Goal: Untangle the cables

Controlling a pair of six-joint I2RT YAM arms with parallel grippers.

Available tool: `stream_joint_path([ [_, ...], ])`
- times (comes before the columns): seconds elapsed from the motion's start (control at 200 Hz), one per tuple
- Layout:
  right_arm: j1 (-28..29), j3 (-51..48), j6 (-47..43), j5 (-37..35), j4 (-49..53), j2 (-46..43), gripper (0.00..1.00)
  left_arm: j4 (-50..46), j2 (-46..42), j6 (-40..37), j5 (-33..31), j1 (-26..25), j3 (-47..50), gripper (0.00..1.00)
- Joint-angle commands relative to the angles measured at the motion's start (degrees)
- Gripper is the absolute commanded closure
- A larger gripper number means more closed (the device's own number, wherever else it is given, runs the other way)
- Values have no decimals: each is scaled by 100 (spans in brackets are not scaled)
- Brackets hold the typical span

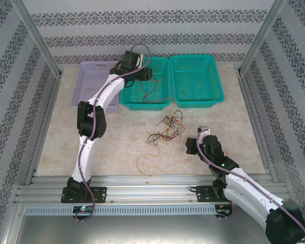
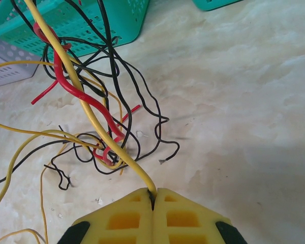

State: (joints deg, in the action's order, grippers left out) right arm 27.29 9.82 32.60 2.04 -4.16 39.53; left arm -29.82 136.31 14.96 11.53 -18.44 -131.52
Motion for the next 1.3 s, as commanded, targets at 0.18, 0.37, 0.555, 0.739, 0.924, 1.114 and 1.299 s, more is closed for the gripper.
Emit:
stream_joint_path([
  [0.18, 89, 23, -140, -106, -17, -158, 100, -652, -704, 28, -406, -54, -267, 17],
  [0.37, 97, 8, -118, -235, 98, -361, 100, 233, -2574, 324, -64, -417, 1964, 15],
  [0.555, 102, 3, -94, -227, 67, -345, 100, 1882, -4639, 1011, 620, -838, 5188, 14],
  [0.739, 97, 10, -87, -209, -6, -240, 100, 2225, -5642, 1194, 731, -1596, 6885, 14],
  [0.924, 97, 12, -95, -226, 1, -277, 100, 2970, -5958, 1800, 932, -2021, 8216, 14],
  [1.114, 98, -7, -91, -236, -23, -262, 100, 3219, -5459, 1767, 889, -2523, 8159, 14],
  [1.299, 101, 0, -96, -212, -14, -261, 100, 3355, -4902, 1934, 688, -2621, 7699, 14],
])
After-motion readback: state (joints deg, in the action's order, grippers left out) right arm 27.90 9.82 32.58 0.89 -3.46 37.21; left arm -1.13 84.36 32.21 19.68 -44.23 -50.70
